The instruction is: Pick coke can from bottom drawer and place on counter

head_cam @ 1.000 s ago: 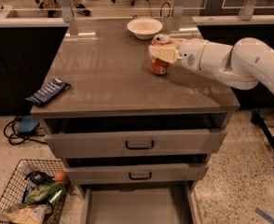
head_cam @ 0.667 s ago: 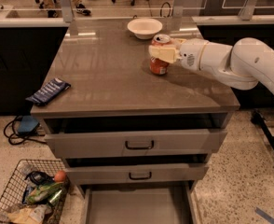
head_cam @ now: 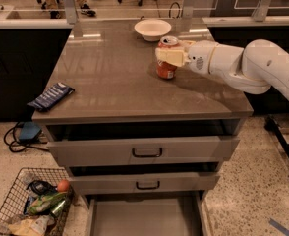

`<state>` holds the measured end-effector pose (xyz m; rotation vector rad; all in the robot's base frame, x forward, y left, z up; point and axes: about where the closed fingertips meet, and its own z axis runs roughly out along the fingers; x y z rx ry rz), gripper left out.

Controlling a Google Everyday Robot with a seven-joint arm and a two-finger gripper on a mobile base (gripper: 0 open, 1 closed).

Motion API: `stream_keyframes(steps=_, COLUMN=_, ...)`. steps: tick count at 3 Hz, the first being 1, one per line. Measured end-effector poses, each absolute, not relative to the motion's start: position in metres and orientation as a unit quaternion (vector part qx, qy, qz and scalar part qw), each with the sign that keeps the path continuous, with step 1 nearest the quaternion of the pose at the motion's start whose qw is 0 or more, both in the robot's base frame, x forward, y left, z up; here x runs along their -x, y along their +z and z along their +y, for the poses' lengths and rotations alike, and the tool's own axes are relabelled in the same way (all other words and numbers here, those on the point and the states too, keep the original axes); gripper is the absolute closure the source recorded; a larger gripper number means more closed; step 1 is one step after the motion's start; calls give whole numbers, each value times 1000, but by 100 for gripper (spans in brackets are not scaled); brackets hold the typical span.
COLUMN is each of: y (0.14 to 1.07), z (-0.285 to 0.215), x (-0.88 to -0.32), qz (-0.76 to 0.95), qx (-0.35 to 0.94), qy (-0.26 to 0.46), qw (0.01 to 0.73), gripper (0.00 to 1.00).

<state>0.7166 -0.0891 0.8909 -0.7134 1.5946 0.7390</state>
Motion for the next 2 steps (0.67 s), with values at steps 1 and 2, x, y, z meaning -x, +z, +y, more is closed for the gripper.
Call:
stream_keyframes(steps=1, y=891, z=-86, x=-717, qz=682, qx=307, qy=318, qw=582, gripper=12)
stream_keyframes(steps=2, y=891, z=-83, x=-717, qz=682, qx=308, qy=319, qw=582, gripper=0)
